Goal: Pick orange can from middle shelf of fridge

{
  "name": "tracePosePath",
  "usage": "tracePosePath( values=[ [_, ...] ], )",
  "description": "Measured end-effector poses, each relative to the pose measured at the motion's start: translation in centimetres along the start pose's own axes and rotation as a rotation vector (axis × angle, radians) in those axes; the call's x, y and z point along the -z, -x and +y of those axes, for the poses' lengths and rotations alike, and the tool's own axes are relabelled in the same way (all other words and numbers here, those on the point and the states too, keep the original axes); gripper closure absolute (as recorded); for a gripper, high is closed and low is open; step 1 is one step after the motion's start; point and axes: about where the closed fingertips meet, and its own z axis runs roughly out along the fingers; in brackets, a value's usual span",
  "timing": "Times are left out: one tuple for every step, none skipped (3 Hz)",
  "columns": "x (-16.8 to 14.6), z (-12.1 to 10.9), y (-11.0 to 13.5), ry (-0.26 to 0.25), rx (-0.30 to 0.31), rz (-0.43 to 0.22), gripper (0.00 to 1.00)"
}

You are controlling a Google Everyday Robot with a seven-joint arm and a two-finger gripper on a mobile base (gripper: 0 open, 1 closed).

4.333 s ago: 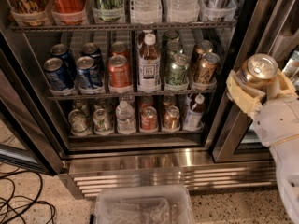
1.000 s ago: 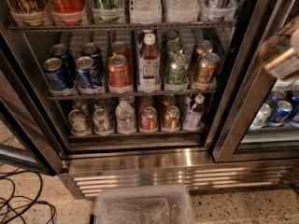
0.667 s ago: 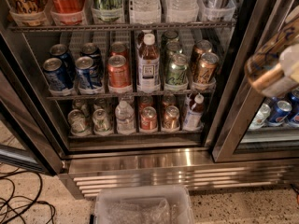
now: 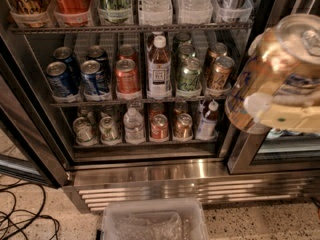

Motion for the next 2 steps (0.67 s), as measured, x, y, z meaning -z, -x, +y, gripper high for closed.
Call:
tracePosePath(
  values=[
    [-2.42,0.45,-0.53,-0.040,0.025,0.066,1.00],
    [-2.42,0.45,-0.53,-0.040,0.026,0.066,1.00]
  ],
)
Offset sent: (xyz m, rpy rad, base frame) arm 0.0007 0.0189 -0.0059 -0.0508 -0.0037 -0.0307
